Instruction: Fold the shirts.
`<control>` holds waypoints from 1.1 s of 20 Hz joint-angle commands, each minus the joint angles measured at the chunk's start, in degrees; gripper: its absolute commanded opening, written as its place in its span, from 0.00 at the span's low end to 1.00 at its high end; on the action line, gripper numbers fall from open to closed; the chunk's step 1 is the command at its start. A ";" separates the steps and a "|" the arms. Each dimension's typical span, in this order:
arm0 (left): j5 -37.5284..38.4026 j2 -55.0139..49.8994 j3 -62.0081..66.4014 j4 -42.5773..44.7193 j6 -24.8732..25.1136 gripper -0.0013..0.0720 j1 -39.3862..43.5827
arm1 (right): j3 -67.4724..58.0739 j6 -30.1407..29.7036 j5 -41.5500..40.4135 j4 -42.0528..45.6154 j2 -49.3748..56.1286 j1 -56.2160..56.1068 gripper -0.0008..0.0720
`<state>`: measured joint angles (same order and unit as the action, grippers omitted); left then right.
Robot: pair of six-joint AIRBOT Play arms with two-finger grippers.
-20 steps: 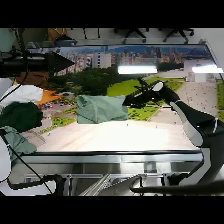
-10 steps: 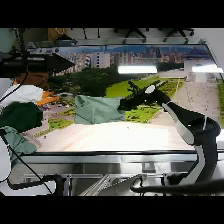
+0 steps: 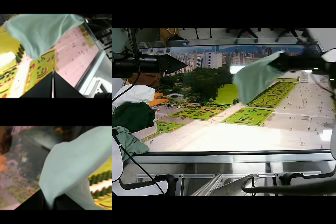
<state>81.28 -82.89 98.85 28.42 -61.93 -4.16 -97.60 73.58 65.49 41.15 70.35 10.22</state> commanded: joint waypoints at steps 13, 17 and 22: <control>3.65 0.00 0.00 0.07 0.39 0.04 -0.02 | 41.35 33.81 6.23 42.25 -19.61 39.89 0.04; 3.67 0.00 0.00 0.07 0.39 0.04 -0.04 | 53.27 34.23 1.66 41.22 -24.52 39.93 0.06; 3.82 0.02 0.00 0.02 0.39 0.04 -0.04 | 46.47 29.62 8.33 45.13 -24.57 40.04 0.73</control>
<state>85.08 -82.89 98.85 28.45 -61.56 -4.16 -48.29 104.97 70.48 83.00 46.48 50.02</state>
